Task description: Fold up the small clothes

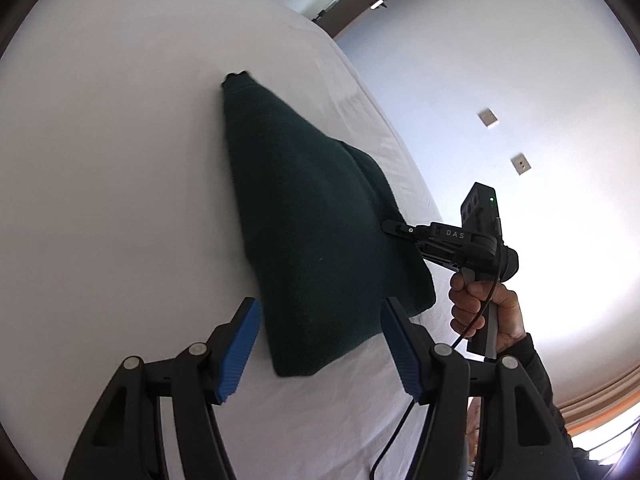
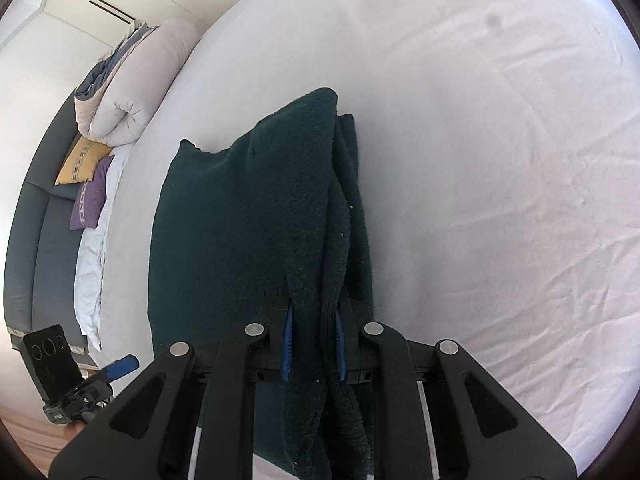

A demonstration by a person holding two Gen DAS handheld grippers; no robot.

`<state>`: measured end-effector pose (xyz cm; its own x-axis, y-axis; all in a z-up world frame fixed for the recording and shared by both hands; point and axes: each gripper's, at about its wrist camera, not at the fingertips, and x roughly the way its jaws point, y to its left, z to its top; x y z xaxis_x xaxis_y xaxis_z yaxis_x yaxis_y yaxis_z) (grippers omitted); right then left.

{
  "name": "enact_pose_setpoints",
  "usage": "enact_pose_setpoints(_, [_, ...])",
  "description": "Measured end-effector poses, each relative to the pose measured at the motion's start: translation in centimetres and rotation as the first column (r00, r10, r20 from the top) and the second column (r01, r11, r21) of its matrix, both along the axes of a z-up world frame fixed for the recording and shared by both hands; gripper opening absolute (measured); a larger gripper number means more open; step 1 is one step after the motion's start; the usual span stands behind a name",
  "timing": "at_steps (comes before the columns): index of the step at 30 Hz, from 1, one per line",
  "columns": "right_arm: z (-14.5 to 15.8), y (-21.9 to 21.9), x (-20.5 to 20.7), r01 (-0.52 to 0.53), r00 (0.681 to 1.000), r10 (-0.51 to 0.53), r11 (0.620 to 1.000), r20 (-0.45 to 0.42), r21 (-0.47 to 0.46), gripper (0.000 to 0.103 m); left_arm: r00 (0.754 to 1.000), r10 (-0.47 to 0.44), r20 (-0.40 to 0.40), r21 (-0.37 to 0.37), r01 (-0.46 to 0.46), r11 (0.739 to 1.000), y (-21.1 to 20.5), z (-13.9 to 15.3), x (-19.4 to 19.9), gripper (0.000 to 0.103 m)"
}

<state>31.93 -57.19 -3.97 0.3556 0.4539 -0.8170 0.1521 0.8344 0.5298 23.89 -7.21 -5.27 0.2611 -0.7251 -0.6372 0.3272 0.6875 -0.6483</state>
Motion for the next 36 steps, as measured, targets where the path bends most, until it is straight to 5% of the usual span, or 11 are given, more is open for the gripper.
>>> enact_pose_setpoints(10, [-2.8, -2.9, -1.7, 0.059, 0.998, -0.062, 0.99, 0.02, 0.129, 0.02, 0.98, -0.014, 0.197, 0.162, -0.019, 0.987, -3.7, 2.2, 1.9, 0.064])
enact_pose_setpoints(12, [-1.8, -3.1, -2.3, 0.08, 0.997, -0.082, 0.994, 0.017, 0.08, 0.026, 0.971, -0.008, 0.237, 0.202, -0.042, 0.978, -4.7, 2.5, 2.7, 0.064])
enact_pose_setpoints(14, [0.5, -2.9, -3.6, 0.118, 0.992, -0.115, 0.991, 0.053, -0.068, 0.039, 0.962, -0.009, 0.274, 0.232, -0.057, 0.971, -5.6, 2.7, 3.5, 0.063])
enact_pose_setpoints(17, [4.4, -1.6, -5.5, 0.162, 0.98, -0.122, 0.949, 0.157, -0.27, 0.039, 0.95, -0.038, 0.31, 0.284, -0.054, 0.957, -7.3, 2.6, 4.7, 0.046])
enact_pose_setpoints(21, [7.2, 2.3, -7.2, 0.059, 0.964, 0.024, 0.951, 0.264, -0.304, 0.039, 0.954, -0.043, 0.298, 0.321, -0.058, 0.945, -9.4, 1.1, 6.3, 0.042])
enact_pose_setpoints(27, [1.4, 2.6, -6.6, -0.02, 0.99, 0.069, 0.93, 0.12, -0.367, 0.035, 0.95, -0.07, 0.305, 0.411, -0.065, 0.909, -12.0, -2.4, 6.0, 0.04])
enact_pose_setpoints(29, [-0.3, 1.1, -7.1, 0.011, 0.992, 0.036, 0.928, 0.118, -0.373, 0.056, 0.949, -0.075, 0.307, 0.433, -0.069, 0.899, -12.3, -2.8, 6.1, 0.041])
enact_pose_setpoints(32, [-0.7, -0.6, -7.6, 0.027, 0.989, 0.017, 0.953, 0.145, -0.302, 0.056, 0.948, -0.084, 0.306, 0.468, -0.073, 0.881, -12.8, -2.9, 6.3, 0.041])
enact_pose_setpoints(36, [0.0, -0.8, -8.0, 0.033, 0.989, 0.016, 0.946, 0.147, -0.324, 0.056, 0.943, -0.095, 0.319, 0.489, -0.077, 0.869, -13.0, -3.1, 5.8, 0.041])
